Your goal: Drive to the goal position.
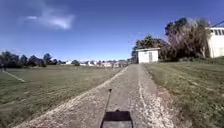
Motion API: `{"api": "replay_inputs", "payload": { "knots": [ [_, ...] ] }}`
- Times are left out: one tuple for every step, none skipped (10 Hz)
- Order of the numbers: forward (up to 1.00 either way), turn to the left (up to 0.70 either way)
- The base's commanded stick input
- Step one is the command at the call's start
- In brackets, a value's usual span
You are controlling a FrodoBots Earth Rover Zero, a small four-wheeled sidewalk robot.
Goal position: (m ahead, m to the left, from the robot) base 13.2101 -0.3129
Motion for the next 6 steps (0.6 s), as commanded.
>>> {"api": "replay_inputs", "payload": {
  "knots": [
    [0.00,0.00],
    [0.00,0.00],
    [0.50,0.00],
    [0.50,0.00],
    [0.50,0.00],
    [0.50,0.00]
  ]
}}
